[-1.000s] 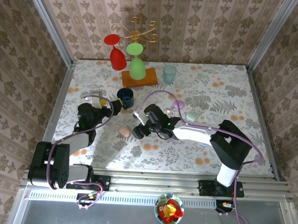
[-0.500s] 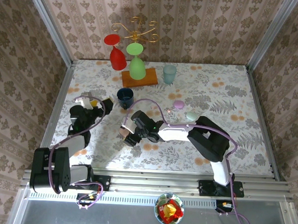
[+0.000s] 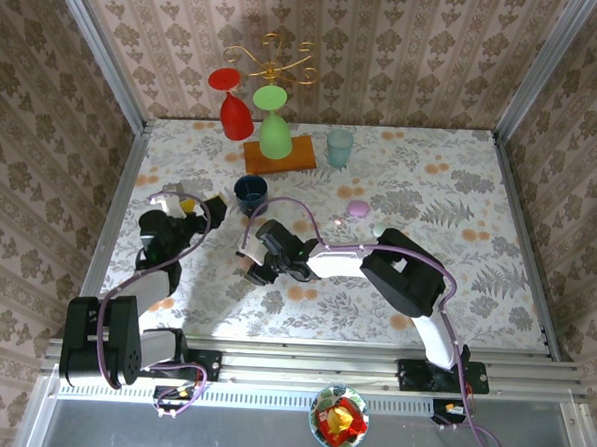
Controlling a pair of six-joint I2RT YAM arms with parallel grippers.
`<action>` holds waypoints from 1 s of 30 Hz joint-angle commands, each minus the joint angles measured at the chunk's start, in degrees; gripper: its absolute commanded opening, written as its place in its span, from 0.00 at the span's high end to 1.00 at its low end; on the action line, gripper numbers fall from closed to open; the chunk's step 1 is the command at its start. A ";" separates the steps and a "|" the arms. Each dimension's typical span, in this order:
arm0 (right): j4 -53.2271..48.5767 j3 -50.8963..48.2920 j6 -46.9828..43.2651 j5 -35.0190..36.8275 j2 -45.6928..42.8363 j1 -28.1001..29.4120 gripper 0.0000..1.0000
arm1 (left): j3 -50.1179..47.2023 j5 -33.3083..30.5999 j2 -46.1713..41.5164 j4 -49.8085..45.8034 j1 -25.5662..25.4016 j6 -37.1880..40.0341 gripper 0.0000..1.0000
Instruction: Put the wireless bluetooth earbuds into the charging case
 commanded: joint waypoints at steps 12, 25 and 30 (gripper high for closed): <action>-2.59 -3.72 -3.38 -2.18 -8.09 -2.29 0.67 | -1.34 1.98 -0.62 2.96 -0.15 2.88 0.00; -15.70 -12.74 -4.77 -11.33 -32.65 -13.50 0.76 | -3.00 9.91 0.96 19.68 -14.45 19.19 0.00; -24.01 -11.92 -6.94 -15.05 -40.47 -17.98 0.78 | 0.25 21.02 2.73 20.44 -17.72 20.17 0.00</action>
